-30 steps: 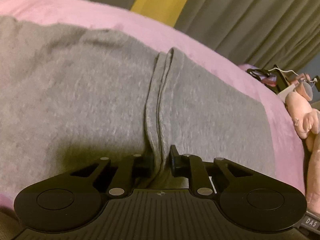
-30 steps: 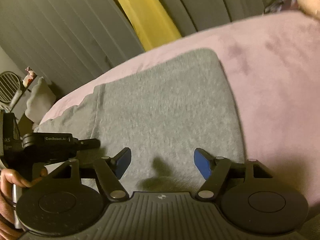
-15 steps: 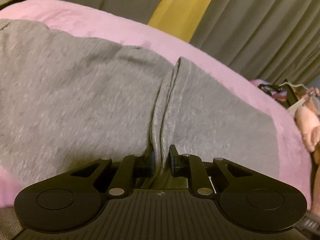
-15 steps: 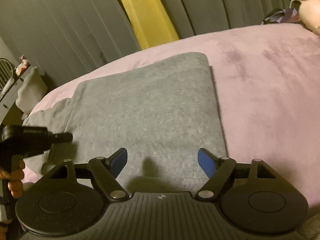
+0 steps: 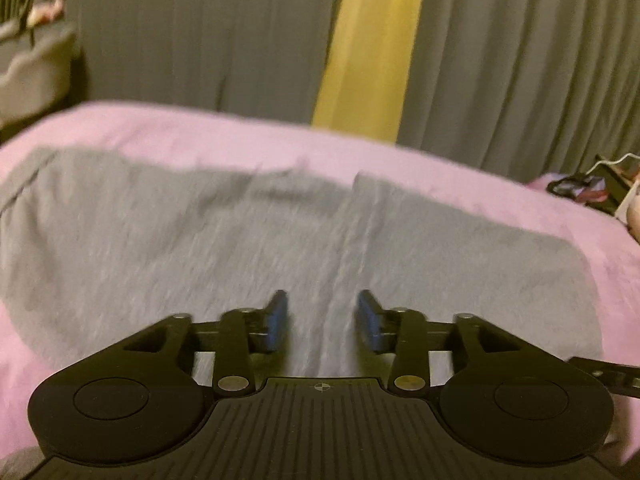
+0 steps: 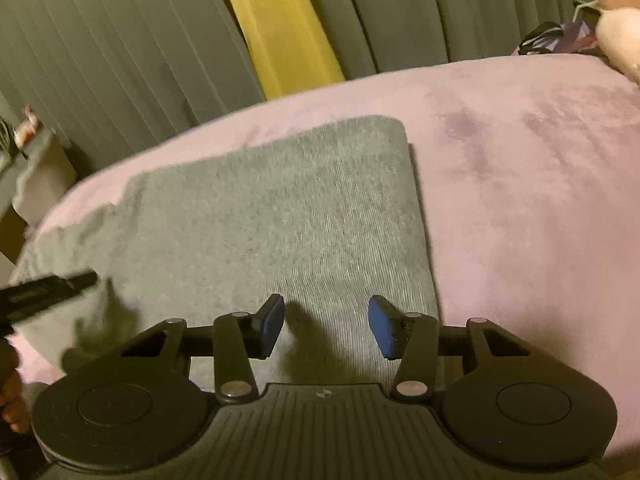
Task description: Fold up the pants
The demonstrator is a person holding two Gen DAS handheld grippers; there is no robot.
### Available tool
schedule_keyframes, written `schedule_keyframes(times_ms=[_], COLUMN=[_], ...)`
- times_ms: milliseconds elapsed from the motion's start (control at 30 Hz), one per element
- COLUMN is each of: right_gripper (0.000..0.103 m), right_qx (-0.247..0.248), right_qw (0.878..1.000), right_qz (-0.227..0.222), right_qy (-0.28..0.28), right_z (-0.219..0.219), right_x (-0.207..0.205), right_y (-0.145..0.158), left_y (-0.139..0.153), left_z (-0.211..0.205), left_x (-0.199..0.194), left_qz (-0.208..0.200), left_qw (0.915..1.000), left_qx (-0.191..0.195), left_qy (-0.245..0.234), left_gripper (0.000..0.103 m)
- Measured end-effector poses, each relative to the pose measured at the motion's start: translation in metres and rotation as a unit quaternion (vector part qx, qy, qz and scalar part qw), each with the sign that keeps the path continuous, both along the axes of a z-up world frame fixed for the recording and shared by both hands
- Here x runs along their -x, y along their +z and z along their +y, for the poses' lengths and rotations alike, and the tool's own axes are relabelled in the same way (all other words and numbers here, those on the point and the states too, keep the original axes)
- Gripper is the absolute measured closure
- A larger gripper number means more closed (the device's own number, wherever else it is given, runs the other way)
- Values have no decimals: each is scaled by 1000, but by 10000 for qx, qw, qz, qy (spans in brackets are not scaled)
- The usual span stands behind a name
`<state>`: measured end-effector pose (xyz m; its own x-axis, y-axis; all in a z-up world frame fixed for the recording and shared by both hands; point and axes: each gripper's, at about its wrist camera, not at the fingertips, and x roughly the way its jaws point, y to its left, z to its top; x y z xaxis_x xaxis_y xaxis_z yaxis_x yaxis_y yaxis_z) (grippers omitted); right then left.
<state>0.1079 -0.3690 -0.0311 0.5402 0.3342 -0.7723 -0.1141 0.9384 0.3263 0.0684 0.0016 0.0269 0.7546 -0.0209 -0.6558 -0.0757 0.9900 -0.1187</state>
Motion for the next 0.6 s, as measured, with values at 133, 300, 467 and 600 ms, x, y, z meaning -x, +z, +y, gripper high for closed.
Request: schedule_keyframes(times_ms=[133, 300, 467, 600], right_gripper=[54, 22, 9, 4], right_qx=[384, 560, 625, 950], right_qw=[9988, 9959, 9952, 9915], right_qz=[-280, -527, -419, -321], right_qy=[94, 478, 627, 827], right_z=[12, 28, 34, 43], right_x=[-13, -6, 5, 5], right_y=[-8, -8, -7, -12], left_y=[-15, -25, -9, -5], left_z=[-8, 8, 77, 148], left_x=[-9, -17, -10, 1], left_qz=[354, 662, 125, 22], left_qw=[9989, 9976, 9844, 9552], left_qx=[5, -45, 829, 1497], left_qy=[-294, 181, 1549, 2553], left_gripper=[23, 23, 10, 10])
